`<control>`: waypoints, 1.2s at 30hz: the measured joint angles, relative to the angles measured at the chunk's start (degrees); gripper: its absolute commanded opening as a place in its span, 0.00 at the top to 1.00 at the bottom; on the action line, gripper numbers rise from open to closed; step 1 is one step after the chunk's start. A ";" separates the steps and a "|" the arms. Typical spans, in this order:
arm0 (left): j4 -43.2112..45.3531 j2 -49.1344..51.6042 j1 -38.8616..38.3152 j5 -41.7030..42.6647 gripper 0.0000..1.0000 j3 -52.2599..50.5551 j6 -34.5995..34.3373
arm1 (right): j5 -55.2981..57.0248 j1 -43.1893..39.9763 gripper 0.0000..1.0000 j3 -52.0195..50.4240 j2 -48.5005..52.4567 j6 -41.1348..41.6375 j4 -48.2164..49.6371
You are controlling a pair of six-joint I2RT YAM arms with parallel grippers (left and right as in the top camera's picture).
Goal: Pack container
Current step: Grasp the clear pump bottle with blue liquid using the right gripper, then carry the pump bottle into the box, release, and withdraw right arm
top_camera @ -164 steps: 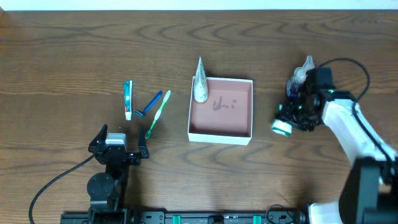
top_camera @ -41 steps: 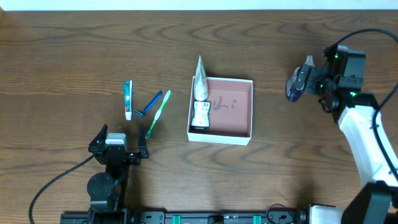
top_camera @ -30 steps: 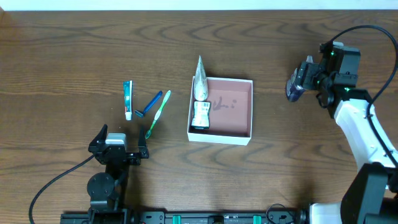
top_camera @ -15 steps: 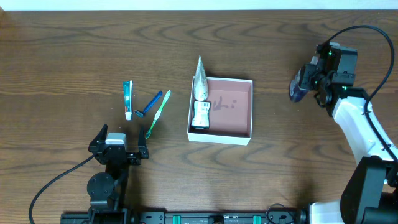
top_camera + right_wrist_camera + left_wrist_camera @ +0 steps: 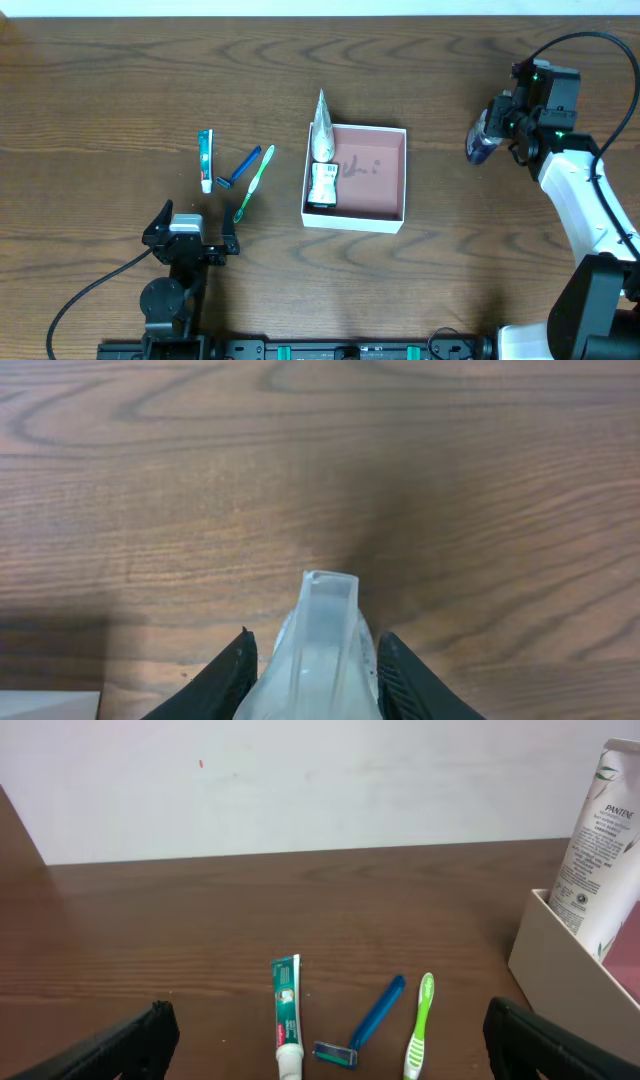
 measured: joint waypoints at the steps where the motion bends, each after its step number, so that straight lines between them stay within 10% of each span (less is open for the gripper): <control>1: -0.02 0.02 0.00 0.00 0.02 0.00 0.00 | -0.11 0.00 0.70 0.15 0.00 0.00 -0.44; 10: 0.00 0.02 0.00 0.00 0.02 0.00 0.00 | -1.22 0.09 0.87 1.33 0.28 -0.20 -2.97; 36: 0.00 0.00 0.00 0.00 0.02 0.00 0.00 | -6.08 13.05 0.88 16.17 -14.69 4.85 -22.08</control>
